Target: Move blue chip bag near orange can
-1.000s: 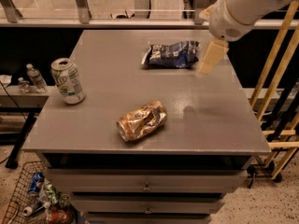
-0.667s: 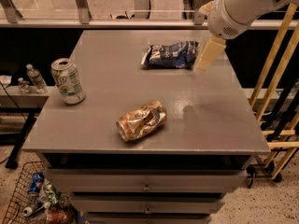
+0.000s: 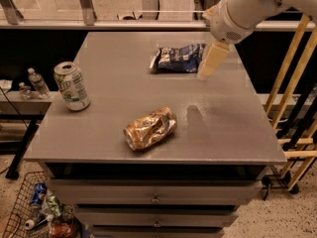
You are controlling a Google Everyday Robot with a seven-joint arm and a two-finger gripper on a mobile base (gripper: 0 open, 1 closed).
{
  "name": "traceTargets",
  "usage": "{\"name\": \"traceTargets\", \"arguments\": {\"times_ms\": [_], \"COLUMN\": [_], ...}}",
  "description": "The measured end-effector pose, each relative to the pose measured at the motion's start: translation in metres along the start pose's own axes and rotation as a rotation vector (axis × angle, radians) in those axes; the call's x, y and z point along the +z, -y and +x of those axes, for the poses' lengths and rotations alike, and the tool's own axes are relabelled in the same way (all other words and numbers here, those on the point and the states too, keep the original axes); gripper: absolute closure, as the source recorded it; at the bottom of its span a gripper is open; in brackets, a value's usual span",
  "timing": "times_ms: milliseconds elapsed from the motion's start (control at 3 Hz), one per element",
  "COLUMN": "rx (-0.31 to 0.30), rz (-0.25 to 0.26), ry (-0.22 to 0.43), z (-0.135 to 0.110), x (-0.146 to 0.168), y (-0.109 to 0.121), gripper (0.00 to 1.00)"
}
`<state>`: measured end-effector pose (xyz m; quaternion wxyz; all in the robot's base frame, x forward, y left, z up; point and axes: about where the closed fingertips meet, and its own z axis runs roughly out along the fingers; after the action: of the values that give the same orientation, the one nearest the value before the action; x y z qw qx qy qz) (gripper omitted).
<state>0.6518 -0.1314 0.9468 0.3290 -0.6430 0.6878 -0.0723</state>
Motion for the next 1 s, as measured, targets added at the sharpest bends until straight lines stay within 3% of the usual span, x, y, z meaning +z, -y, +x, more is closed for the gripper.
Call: {"name": "traceTargets", "arguments": {"times_ms": [667,1000], "rx": [0.005,0.048], "rz": [-0.010,-0.007], "ry": [0.021,-0.019], "z": [-0.024,-0.019], "x": [0.059,0.080], "y": [0.009,0.016], "gripper": [0.00,0.00]}}
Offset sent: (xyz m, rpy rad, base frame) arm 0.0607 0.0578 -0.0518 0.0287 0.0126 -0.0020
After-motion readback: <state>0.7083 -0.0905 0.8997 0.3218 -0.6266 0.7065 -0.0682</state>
